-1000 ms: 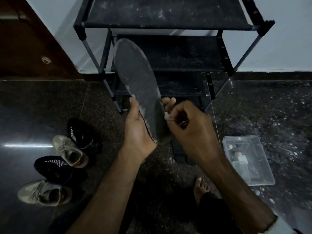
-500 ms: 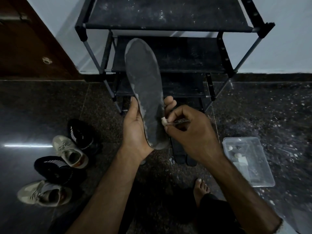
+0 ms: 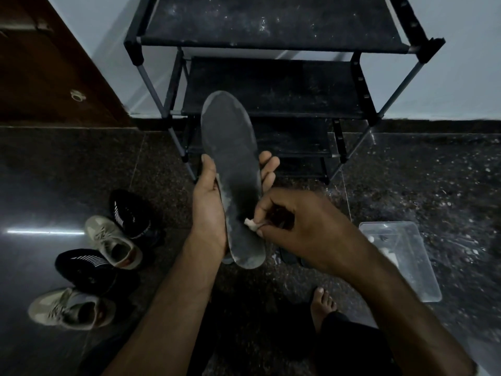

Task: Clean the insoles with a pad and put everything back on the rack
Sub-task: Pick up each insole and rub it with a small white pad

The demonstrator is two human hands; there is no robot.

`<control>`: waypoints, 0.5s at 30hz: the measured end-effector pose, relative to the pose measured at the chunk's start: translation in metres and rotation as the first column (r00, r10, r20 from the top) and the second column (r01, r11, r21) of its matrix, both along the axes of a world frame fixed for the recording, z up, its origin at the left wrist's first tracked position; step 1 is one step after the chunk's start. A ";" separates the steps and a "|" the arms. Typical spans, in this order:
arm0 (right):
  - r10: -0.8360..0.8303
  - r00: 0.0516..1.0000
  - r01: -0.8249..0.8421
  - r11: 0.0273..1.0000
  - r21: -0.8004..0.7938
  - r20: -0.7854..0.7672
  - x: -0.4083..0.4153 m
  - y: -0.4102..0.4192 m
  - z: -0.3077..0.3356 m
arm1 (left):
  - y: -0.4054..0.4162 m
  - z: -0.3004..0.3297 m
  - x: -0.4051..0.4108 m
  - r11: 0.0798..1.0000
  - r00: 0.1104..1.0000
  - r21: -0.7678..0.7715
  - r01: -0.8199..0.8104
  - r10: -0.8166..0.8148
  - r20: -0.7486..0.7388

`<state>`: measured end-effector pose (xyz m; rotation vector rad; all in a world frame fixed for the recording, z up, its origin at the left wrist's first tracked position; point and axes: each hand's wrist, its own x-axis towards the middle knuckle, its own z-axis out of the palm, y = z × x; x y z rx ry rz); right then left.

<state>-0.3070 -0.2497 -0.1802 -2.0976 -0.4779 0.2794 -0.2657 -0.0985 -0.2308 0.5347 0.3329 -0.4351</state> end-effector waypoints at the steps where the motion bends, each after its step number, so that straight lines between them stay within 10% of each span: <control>1: 0.000 0.999 0.001 1.000 -0.027 0.039 0.000 0.002 0.000 | -0.001 -0.001 0.000 1.000 1.000 0.013 0.002 -0.002 -0.008; 10: -0.244 0.893 0.281 0.959 -0.045 0.379 0.004 0.008 -0.018 | -0.018 0.002 -0.013 0.997 0.998 0.052 0.064 -0.065 0.010; 15: 0.075 0.981 -0.068 0.997 -0.046 0.177 0.000 0.011 -0.005 | -0.010 -0.004 -0.009 0.998 0.999 0.054 0.035 -0.036 0.028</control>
